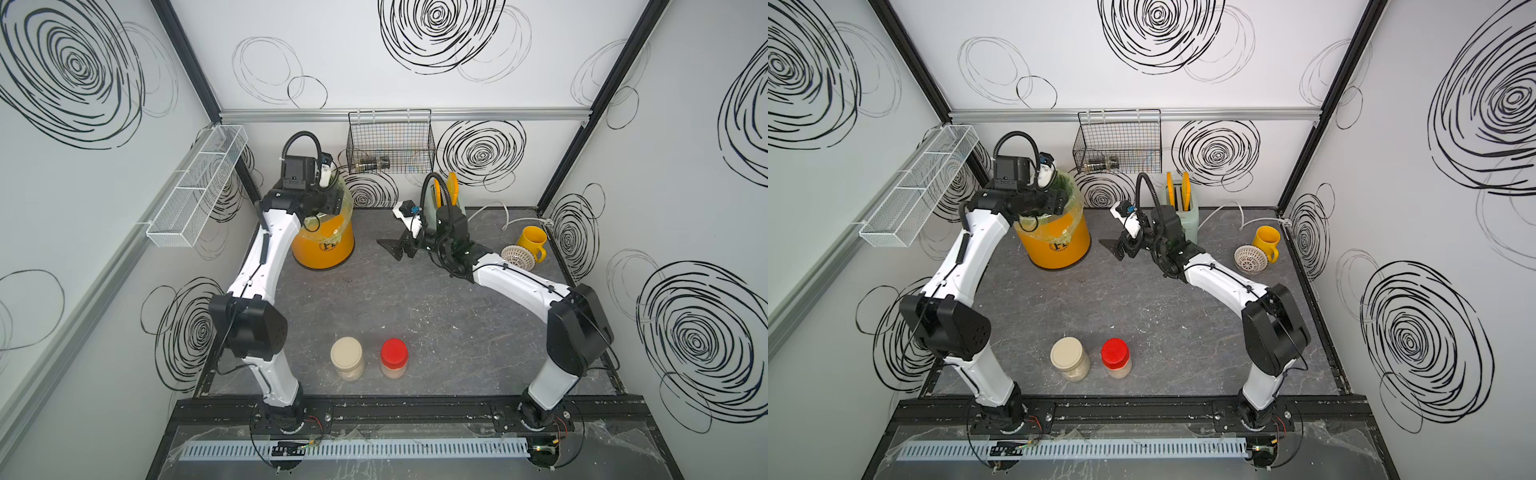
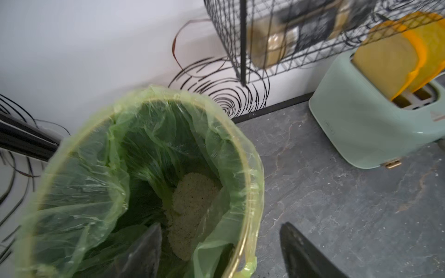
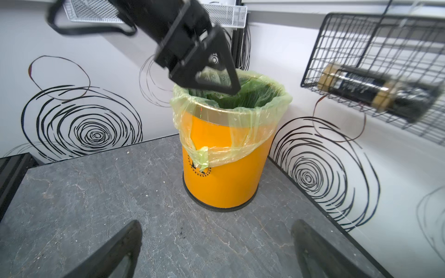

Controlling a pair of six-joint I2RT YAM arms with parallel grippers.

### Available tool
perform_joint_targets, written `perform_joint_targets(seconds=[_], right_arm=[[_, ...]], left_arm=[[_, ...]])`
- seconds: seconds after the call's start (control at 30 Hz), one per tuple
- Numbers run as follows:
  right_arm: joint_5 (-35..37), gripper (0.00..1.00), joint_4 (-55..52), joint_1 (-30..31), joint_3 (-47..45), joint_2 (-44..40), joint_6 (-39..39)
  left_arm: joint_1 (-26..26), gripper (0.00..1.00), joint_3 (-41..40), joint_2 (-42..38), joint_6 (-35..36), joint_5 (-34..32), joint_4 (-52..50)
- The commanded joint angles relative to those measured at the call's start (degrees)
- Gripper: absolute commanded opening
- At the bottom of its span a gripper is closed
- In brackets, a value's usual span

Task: Empty expired oatmeal from jars
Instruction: Move the trash bin to the center of the board.

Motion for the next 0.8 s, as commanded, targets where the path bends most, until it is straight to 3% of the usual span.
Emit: perform_joint_targets(seconds=[0.0, 0.13, 0.33, 0.5, 0.67, 0.77], right_arm=[[-0.96, 0.98, 2.04, -0.48, -2.80, -2.20, 0.80], [-0.88, 0.98, 2.19, -1.21, -3.83, -2.92, 1.34], [-0.68, 0.98, 3.60, -1.37, -5.68, -3.82, 2.24], [0.30, 0.98, 3.46, -1.80, -6.31, -4.52, 2.16], [1.09, 0.98, 4.06, -2.02, -7.21, -5.31, 2.34], [1.61, 0.98, 3.85, -2.10, -7.47, -5.62, 2.37]], left_arm=[[-2.33, 0.74, 2.02, 1.95, 2.81, -2.13, -3.34], [-5.52, 0.63, 1.63, 3.25, 3.50, -6.38, -5.05], [-5.69, 0.43, -0.42, 1.46, 3.32, -6.65, -4.18], [-5.73, 0.39, -1.37, 1.39, 3.02, -6.89, -3.77], [-6.47, 0.27, -2.33, 1.36, 2.63, -7.25, -3.83], [-6.60, 0.24, -2.79, 0.62, 2.34, -6.77, -2.76]])
